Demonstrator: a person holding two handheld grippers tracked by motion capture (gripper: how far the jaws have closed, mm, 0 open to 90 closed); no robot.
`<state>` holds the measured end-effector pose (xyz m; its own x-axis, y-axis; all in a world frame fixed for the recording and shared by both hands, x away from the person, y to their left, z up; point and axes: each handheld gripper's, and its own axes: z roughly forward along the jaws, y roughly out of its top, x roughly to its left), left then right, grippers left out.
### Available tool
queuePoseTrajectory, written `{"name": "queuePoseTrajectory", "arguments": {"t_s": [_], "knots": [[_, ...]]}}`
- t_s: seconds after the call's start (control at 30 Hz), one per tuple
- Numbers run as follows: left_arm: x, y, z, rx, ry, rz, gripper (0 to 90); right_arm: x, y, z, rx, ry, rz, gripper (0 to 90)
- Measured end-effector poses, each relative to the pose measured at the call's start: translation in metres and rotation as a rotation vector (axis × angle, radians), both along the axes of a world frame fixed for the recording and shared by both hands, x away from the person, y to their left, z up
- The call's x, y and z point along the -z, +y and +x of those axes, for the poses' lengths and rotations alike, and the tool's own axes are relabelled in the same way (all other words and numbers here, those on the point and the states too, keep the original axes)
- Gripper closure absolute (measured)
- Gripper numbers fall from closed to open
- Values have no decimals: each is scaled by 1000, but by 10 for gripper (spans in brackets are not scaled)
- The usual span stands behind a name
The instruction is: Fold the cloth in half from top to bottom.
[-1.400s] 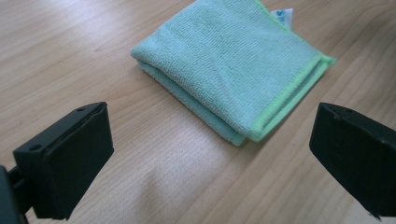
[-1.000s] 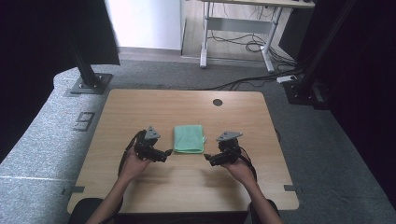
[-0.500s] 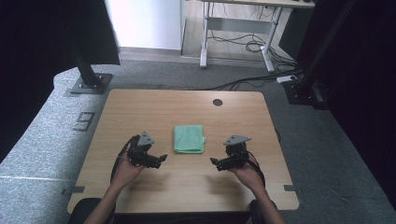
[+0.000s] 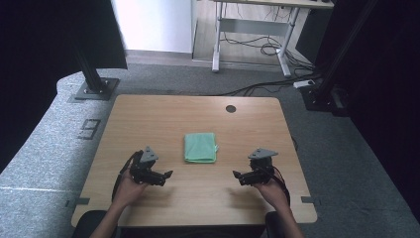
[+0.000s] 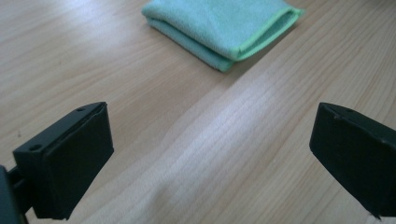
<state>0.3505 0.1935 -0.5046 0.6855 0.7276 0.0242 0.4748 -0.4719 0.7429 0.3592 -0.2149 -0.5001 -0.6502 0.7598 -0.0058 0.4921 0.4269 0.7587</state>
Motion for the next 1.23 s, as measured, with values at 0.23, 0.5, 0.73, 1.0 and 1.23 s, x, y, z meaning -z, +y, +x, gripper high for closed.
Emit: {"name": "queuePoseTrajectory", "arguments": {"t_s": [0.23, 0.5, 0.73, 1.0, 1.23], "knots": [[16, 8, -8, -11, 26, -1, 0, 15, -11, -4, 33, -1, 6, 0], [28, 12, -9, -24, 51, 6, 0, 31, -15, -6, 55, 24, 13, 0], [38, 8, -9, -19, 75, 38, 0, 48, -16, -5, 59, 62, 2, 0], [44, 5, -7, -15, 108, 58, 0, 57, -13, -5, 67, 58, -30, 0], [44, 4, -7, -15, 109, 59, 0, 57, -13, -4, 71, 57, -30, 0]]}}
